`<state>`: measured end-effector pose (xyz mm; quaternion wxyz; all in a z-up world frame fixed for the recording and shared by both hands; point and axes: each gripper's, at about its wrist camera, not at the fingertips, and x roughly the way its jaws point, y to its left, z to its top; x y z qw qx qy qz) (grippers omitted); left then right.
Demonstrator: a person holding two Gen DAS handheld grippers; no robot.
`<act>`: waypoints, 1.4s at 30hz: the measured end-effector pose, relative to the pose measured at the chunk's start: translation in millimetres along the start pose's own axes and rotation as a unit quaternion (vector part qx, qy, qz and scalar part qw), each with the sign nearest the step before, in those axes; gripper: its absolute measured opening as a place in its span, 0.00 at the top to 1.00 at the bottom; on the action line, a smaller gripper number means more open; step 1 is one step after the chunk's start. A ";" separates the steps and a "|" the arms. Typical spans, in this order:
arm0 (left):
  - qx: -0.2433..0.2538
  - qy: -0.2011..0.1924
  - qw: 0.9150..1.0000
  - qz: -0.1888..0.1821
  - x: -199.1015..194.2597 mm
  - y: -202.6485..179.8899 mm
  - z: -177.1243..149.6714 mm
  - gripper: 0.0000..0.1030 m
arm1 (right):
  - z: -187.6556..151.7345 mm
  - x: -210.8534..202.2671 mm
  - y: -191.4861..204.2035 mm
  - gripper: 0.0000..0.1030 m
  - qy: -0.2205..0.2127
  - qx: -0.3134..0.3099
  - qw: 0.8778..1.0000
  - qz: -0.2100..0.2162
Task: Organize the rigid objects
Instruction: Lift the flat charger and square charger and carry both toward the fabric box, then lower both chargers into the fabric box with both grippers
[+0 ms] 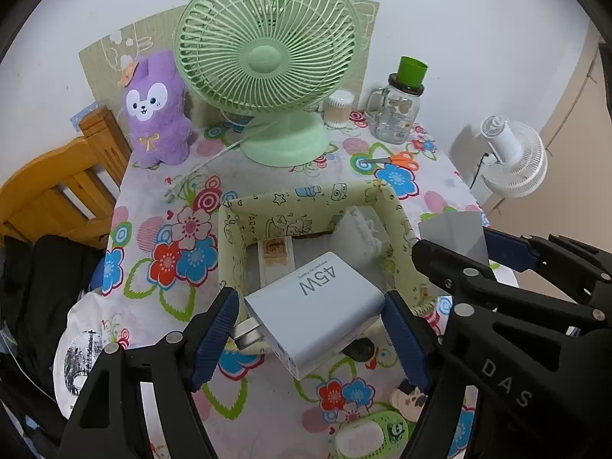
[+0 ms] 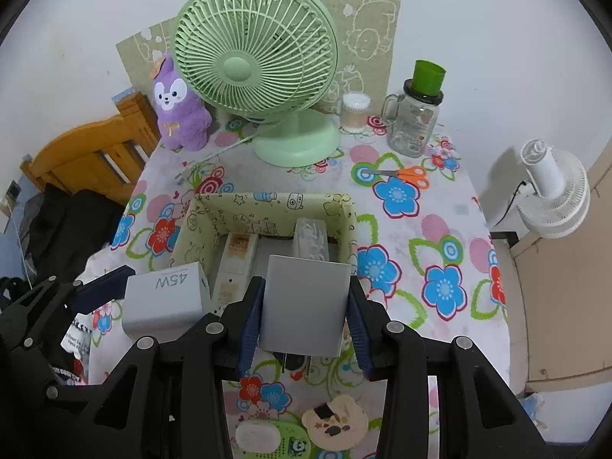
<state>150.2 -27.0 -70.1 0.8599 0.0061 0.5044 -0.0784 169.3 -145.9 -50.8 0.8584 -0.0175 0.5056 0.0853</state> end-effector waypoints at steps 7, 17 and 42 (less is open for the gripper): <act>-0.011 0.016 1.000 0.007 22.5 5.6 8.4 0.24 | 9.1 24.1 -7.0 0.57 0.017 -0.001 1.000 0.013; -0.020 0.037 0.999 0.011 51.1 10.9 14.7 0.24 | 17.7 47.1 -10.7 0.57 0.030 -0.005 0.999 0.026; -0.020 0.082 0.996 -0.036 104.4 -4.0 12.1 0.24 | 26.0 84.4 -14.6 0.57 0.062 -0.021 0.997 0.030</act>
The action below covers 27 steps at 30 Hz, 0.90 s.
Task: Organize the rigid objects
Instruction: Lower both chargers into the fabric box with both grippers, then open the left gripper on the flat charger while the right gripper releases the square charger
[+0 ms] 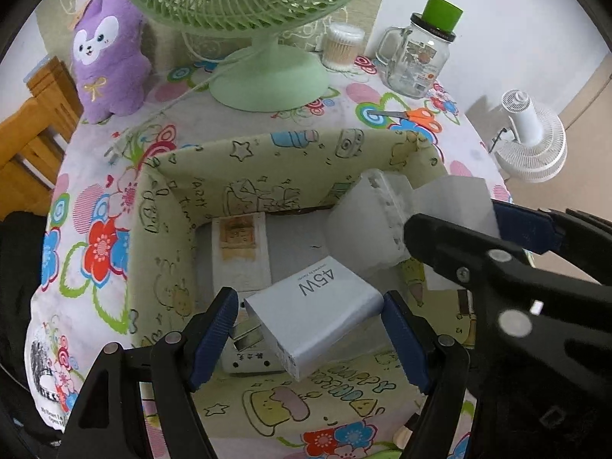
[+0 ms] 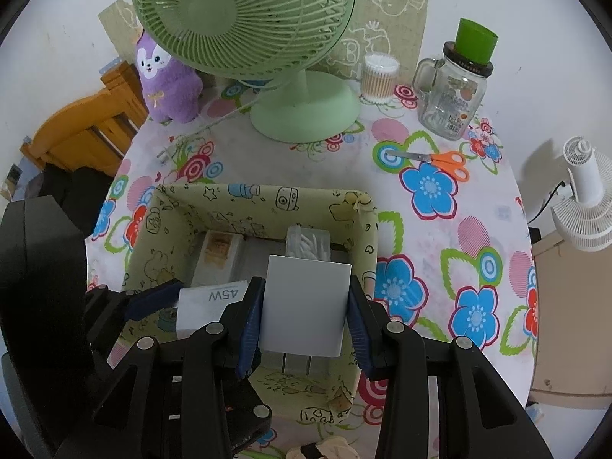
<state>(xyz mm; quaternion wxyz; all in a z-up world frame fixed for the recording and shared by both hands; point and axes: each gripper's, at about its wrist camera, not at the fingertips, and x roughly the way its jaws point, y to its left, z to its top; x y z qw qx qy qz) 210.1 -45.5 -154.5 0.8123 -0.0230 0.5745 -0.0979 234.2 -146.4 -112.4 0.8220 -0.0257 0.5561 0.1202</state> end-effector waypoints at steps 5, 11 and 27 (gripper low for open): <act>0.007 -0.013 1.000 -0.021 -3.9 -4.3 0.5 0.11 | -0.7 6.9 -1.7 0.57 0.008 0.000 1.000 -0.003; 0.004 -0.009 1.000 -0.009 -6.6 0.3 3.4 0.06 | 0.3 8.5 -2.8 0.57 0.010 0.003 1.000 -0.005; 0.006 -0.018 0.999 0.040 -28.0 17.0 9.7 0.00 | 15.9 9.7 20.4 0.57 -0.002 -0.008 1.000 0.018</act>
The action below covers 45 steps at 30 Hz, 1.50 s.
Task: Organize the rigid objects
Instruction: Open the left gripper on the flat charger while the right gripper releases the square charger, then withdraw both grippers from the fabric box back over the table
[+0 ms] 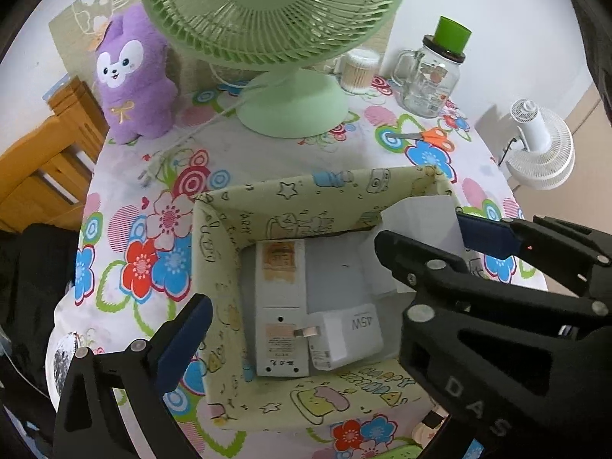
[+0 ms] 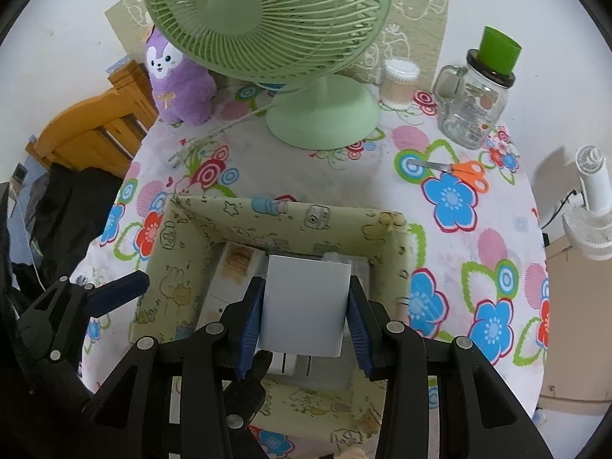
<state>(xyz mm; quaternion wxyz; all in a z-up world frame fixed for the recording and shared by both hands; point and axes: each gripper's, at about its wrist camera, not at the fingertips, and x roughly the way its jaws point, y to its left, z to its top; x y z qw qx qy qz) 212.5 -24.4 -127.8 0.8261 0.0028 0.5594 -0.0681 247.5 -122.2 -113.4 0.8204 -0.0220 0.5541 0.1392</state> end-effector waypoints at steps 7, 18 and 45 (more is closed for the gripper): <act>-0.005 0.016 1.000 0.008 5.7 5.9 4.6 0.00 | 4.8 13.3 3.6 0.57 0.011 -0.002 1.000 0.013; -0.016 0.035 0.999 0.028 14.0 13.9 10.5 0.00 | 15.2 20.5 2.6 0.30 0.003 0.005 1.000 0.031; 0.016 0.007 1.000 0.017 -16.7 -5.2 -2.4 0.00 | -10.5 -17.5 -5.5 0.13 -0.014 0.018 1.000 0.005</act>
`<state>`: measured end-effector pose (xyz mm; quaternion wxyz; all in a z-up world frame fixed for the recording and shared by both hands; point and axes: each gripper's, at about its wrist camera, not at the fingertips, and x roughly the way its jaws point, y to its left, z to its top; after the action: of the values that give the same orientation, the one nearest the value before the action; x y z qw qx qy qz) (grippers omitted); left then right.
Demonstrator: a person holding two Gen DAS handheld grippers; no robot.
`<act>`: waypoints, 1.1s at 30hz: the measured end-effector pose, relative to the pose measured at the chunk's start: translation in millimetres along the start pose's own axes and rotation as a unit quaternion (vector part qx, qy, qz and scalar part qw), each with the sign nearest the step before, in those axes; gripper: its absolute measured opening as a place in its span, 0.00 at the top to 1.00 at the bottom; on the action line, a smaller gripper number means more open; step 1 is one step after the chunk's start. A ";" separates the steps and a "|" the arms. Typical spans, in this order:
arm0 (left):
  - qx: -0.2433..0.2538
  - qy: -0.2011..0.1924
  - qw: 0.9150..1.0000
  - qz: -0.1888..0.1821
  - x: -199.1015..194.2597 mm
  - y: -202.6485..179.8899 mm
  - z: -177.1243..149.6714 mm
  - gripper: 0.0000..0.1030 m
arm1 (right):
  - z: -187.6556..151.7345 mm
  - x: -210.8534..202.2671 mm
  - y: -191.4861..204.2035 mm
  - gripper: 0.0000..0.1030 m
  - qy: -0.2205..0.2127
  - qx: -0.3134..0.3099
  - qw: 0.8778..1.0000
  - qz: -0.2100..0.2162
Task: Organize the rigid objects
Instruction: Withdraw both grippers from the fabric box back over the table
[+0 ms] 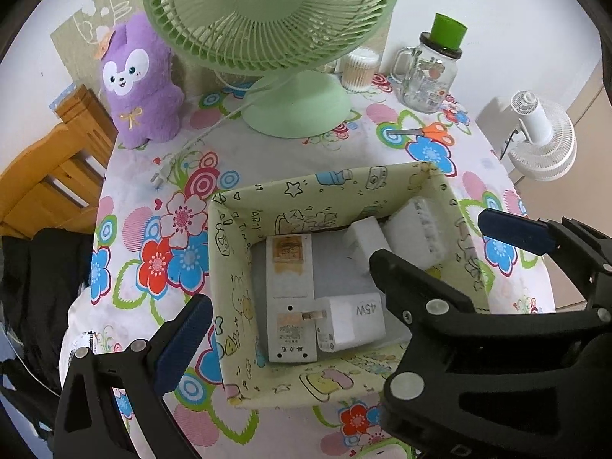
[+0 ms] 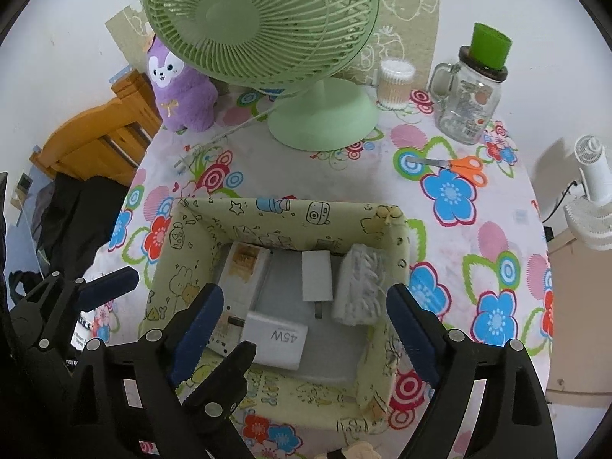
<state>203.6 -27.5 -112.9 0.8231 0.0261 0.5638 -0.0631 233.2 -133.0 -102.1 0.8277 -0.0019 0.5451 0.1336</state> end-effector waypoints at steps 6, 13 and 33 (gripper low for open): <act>0.005 -0.012 1.000 -0.001 -15.3 -5.9 -7.6 0.00 | -9.7 -17.7 -0.6 0.13 -0.013 0.003 1.000 -0.010; 0.008 -0.020 1.000 -0.002 -30.2 -14.4 -18.3 0.00 | -22.6 -37.6 -1.4 0.13 -0.025 0.005 0.999 -0.027; 0.027 -0.057 0.998 0.002 -79.6 -29.0 -51.4 0.00 | -60.7 -92.3 5.0 0.13 -0.063 0.009 0.996 -0.066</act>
<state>123.8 -44.5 -56.6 0.8529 0.0454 0.5141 -0.0779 143.2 -157.5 -42.7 0.8674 -0.0218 0.4917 0.0732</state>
